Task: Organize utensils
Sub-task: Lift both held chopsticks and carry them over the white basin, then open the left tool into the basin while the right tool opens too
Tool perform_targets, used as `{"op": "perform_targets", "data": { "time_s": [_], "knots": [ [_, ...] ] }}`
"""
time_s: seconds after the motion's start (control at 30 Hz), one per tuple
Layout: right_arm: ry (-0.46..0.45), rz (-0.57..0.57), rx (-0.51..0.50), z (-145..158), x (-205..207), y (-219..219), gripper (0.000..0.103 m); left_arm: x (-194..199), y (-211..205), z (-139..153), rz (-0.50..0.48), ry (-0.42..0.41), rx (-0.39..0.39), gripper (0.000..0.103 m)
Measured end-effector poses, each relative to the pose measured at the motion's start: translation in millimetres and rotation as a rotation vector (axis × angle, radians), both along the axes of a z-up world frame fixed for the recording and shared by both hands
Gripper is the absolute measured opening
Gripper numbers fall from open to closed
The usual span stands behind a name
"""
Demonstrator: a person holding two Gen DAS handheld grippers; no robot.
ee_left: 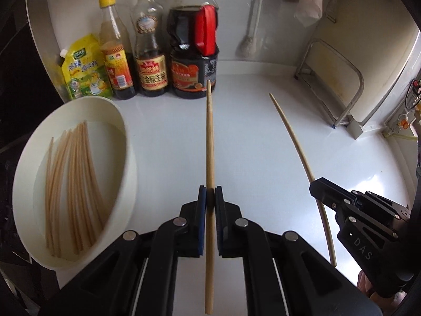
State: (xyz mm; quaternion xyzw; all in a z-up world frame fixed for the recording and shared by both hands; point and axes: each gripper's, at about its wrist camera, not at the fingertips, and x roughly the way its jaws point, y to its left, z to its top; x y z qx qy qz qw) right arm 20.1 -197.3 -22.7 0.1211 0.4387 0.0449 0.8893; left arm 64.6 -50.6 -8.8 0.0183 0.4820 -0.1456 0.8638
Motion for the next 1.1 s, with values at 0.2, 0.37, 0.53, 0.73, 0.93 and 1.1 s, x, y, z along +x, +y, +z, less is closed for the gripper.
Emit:
{"op": "perform_targets", "data": {
  "time_s": [0.2,0.37,0.53,0.73,0.93,1.1],
  "knots": [
    [-0.035,0.099,0.008,15.7,30.1,56.3,0.006,17.2,69.7,17.7,0.122,-0.033,0.031,0.007],
    [-0.043,0.198,0.001,23.7,60.1,113.1,0.006,26.6,127.5,20.3,0.223,-0.051,0.068,0.007],
    [-0.03,0.279,-0.006,24.2,92.5,166.9,0.006,43.5,175.8,13.4,0.289,-0.035,0.081,0.007],
    [0.026,0.331,-0.002,12.8,125.0,209.1,0.006,62.4,205.9,-9.5,0.312,0.016,0.08,0.007],
    [0.091,0.333,-0.01,-5.3,142.5,225.5,0.006,75.5,218.2,-30.1,0.317,0.071,0.071,0.008],
    [0.127,0.329,-0.014,-13.7,145.8,230.5,0.007,79.9,224.1,-36.1,0.327,0.094,0.061,0.018]
  ]
}}
